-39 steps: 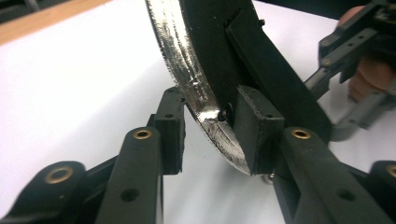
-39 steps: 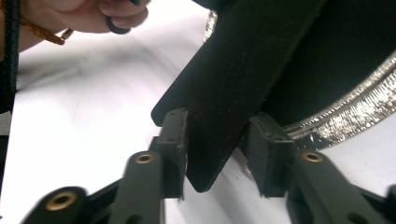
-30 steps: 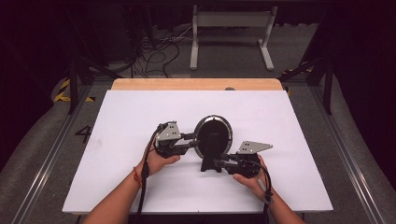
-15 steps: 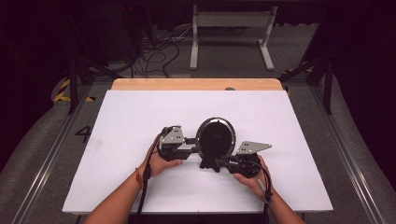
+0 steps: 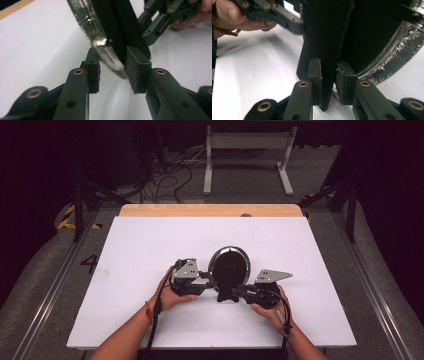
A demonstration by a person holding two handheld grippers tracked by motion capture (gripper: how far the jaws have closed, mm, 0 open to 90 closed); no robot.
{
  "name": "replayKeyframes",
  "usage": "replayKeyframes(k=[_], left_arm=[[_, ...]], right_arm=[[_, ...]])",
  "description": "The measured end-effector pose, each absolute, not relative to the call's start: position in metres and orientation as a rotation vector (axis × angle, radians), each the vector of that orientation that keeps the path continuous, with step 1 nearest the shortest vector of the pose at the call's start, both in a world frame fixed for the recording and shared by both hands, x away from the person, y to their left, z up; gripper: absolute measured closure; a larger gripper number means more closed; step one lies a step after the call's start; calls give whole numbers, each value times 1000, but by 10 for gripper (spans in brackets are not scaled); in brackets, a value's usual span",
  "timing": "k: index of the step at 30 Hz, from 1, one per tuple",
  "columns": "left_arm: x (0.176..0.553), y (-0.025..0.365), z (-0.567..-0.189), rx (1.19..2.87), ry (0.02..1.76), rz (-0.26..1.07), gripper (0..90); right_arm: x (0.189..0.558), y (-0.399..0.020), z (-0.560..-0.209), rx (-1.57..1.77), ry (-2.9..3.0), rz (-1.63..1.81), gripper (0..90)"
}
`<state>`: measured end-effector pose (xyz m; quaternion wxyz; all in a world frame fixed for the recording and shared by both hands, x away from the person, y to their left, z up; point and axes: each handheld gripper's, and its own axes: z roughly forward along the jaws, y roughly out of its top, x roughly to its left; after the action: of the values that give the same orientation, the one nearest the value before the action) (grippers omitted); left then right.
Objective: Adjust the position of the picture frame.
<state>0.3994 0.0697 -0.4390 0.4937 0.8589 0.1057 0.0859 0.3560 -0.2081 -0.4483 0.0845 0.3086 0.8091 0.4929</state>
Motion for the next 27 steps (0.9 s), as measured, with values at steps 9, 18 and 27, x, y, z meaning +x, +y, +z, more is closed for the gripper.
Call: replayKeyframes(k=[9, 18, 27], left_arm=[[398, 68, -433, 2080, 278, 341, 764], [402, 70, -435, 2077, 283, 397, 771], [405, 71, -437, 2096, 275, 477, 759]], right_arm=[[358, -209, -447, 916, 2407, 1464, 755], [358, -208, -446, 928, 2404, 1468, 747], [354, -202, -448, 907, 2420, 1425, 753]])
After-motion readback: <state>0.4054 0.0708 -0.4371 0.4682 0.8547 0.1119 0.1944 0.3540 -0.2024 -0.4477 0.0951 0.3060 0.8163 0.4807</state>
